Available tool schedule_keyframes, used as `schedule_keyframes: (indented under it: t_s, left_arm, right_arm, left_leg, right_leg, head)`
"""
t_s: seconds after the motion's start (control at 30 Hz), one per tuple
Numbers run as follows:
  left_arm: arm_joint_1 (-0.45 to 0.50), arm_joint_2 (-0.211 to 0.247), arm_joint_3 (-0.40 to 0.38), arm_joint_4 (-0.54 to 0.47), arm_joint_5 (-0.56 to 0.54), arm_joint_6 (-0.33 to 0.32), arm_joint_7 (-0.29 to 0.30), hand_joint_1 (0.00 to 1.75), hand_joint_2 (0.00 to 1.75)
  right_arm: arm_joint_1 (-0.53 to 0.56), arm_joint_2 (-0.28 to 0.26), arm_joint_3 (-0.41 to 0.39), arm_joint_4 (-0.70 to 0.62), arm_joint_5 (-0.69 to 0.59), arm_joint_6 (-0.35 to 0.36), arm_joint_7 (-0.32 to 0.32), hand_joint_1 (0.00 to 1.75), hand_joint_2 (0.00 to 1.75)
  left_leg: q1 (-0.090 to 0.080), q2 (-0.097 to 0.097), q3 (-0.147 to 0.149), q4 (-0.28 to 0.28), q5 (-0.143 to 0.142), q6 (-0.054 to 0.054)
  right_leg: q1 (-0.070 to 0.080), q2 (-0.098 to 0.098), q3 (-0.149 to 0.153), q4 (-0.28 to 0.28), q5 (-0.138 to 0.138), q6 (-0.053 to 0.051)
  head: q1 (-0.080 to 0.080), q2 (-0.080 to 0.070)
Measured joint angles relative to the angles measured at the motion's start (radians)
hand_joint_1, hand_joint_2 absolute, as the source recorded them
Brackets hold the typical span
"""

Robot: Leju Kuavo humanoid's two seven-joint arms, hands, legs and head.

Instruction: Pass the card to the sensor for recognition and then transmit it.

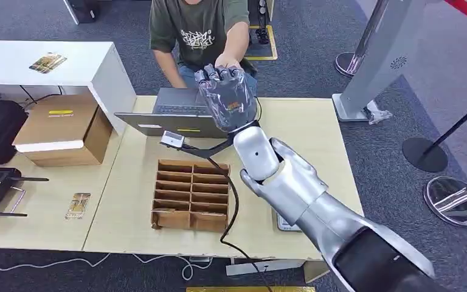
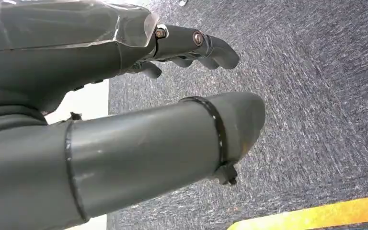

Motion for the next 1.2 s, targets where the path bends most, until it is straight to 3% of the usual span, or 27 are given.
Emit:
schedule_keyframes:
  t_s: [0.17,0.2,0.23,0.27,1.2]
  left_arm:
    - [0.000,0.005,-0.006,0.008,0.000,0.002,0.000,0.00,0.00]
    - [0.000,0.005,-0.006,0.010,0.000,0.002,0.000,0.00,0.00]
    - [0.000,0.006,-0.006,0.011,0.000,0.002,0.000,0.00,0.00]
    - [-0.001,0.007,-0.006,0.012,0.000,0.003,0.000,0.00,0.00]
    - [-0.006,0.015,-0.014,0.026,0.000,0.008,0.000,0.00,0.00]
  right_arm:
    - [-0.001,0.000,-0.005,0.011,0.000,-0.003,0.006,1.73,1.75]
    - [-0.001,0.000,-0.006,0.013,0.000,-0.003,0.007,0.68,1.75]
    - [-0.001,0.000,-0.008,0.014,0.000,-0.003,0.010,0.44,1.75]
    - [-0.001,0.000,-0.009,0.014,0.000,-0.003,0.011,0.00,1.75]
    - [0.031,-0.003,-0.066,-0.020,0.000,-0.003,0.011,0.00,1.75]
  left_leg:
    - [0.000,0.000,0.000,0.000,0.000,0.000]
    - [0.000,0.000,0.000,0.000,0.000,0.000]
    - [0.000,0.000,0.000,0.000,0.000,0.000]
    - [0.000,0.000,0.000,0.000,0.000,0.000]
    - [0.000,0.000,0.000,0.000,0.000,0.000]
  right_leg:
    - [0.000,0.000,0.000,0.000,0.000,0.000]
    - [0.000,0.000,0.000,0.000,0.000,0.000]
    - [0.000,0.000,0.000,0.000,0.000,0.000]
    - [0.000,0.000,0.000,0.000,0.000,0.000]
    - [0.000,0.000,0.000,0.000,0.000,0.000]
  head:
    - [0.000,0.000]
    - [0.000,0.000]
    - [0.000,0.000]
    - [0.000,0.000]
    - [0.000,0.000]
